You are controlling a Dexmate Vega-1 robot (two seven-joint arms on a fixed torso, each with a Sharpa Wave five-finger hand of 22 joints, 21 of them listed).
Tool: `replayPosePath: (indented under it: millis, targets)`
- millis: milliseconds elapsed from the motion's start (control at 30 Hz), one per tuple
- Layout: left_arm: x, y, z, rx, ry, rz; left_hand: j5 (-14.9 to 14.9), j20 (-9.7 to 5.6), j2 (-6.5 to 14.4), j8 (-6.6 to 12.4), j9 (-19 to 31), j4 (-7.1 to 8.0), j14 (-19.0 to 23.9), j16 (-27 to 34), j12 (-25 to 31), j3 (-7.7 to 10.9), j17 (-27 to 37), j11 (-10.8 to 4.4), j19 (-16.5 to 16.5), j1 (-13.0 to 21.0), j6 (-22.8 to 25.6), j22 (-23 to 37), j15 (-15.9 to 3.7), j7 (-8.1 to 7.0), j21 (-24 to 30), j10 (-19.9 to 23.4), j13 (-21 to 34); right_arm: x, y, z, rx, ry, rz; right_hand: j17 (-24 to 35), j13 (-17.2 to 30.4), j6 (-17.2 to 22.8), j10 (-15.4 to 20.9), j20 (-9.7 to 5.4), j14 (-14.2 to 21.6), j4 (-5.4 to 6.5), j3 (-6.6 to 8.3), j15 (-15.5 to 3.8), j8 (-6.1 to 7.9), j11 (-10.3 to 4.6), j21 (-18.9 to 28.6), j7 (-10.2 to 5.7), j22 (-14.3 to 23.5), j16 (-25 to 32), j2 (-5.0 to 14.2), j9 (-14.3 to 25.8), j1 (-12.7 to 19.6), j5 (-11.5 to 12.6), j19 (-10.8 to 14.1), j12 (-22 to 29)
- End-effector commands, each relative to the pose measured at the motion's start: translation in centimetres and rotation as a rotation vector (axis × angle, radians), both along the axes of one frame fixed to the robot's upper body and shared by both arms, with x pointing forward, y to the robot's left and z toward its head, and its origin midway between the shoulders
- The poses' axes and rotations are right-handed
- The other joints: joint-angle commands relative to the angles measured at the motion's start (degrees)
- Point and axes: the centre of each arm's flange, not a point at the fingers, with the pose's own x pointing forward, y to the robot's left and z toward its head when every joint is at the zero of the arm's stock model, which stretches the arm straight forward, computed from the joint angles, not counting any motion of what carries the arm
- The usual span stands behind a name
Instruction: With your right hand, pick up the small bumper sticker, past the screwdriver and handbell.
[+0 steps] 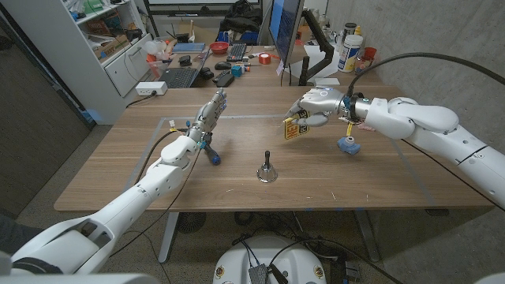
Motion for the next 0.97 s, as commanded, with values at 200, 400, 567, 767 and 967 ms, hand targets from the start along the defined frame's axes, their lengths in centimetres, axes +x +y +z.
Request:
replayPosePath:
  millis: [200, 400, 567, 767, 967]
  targets:
    - [-0.1, -0.4, 0.0, 0.004, -0.001, -0.001, -0.1, -0.15, 0.7, 0.14, 0.2, 0.09, -0.4, 0.2, 0.2, -0.33, 0.2, 0.11, -0.5, 0.1, 0.6, 0.3, -0.16, 0.02, 0.0, -0.2, 0.2, -1.5, -0.4, 1.3, 0.009, -0.041, 0.012, 0.0, 0.0, 0.6, 0.6, -2.13, 0.9, 0.03, 0.41, -5.96, -0.12, -0.11, 0.4, -0.24, 0.2, 0.0, 0.26, 0.2, 0.1, 0.4, 0.5, 0.3]
    - [-0.2, -0.6, 0.2, 0.008, -0.003, -0.001, -0.1, -0.15, 0.7, 0.15, 0.2, 0.09, -0.5, 0.2, 0.1, -0.36, 0.2, 0.10, -0.5, 0.2, 0.7, 0.3, -0.15, 0.08, 0.0, -0.2, 0.2, -1.9, -0.4, 1.7, 0.022, -0.043, 0.017, 0.0, 0.0, 0.6, 0.7, -2.13, 1.0, 0.03, 0.41, -5.95, -0.18, -0.10, 0.4, -0.28, 0.2, -0.1, 0.24, 0.2, 0.0, 0.4, 0.5, 0.3]
    - [-0.3, -0.8, 0.2, 0.014, 0.001, 0.001, -0.1, -0.14, 0.7, 0.16, 0.2, 0.09, -0.4, 0.2, 0.2, -0.39, 0.2, -0.06, -0.5, 0.2, 0.7, 0.3, -0.16, 0.11, 0.0, -0.2, 0.2, -2.0, -0.7, 1.7, 0.024, -0.042, 0.017, 0.0, 0.0, 0.6, 0.8, -2.12, 1.0, 0.05, 0.41, -5.93, -0.22, -0.15, 0.4, -0.32, 0.2, -0.1, 0.24, 0.2, 0.0, 0.4, 0.6, 0.2]
    - [-0.4, -0.9, 0.4, 0.016, -0.002, 0.001, -0.1, -0.12, 0.7, 0.17, 0.2, 0.08, -0.4, 0.2, 0.2, -0.42, 0.2, 0.14, -0.5, 0.2, 0.7, 0.3, -0.12, 0.05, 0.0, -0.2, 0.2, -2.3, -0.8, 1.9, 0.028, -0.045, 0.018, 0.0, 0.0, 0.6, 0.7, -2.09, 1.1, 0.07, 0.42, -5.93, -0.26, -0.16, 0.4, -0.29, 0.2, -0.2, 0.26, 0.2, -0.1, 0.4, 0.6, 0.1]
    - [-0.2, -1.3, 0.2, 0.020, 0.006, -0.004, -0.2, -0.11, 0.7, 0.18, 0.2, 0.08, -0.5, 0.2, 0.2, -0.46, 0.2, 0.20, -0.5, 0.2, 0.8, 0.3, -0.16, -0.02, 0.0, -0.2, 0.2, -2.1, -0.8, 1.6, 0.027, -0.040, 0.021, 0.0, 0.0, 0.7, 0.6, -1.96, 1.3, 0.10, 0.44, -5.95, -0.29, -0.09, 0.4, -0.36, 0.2, -0.2, 0.31, 0.2, -0.1, 0.4, 0.5, 0.0]
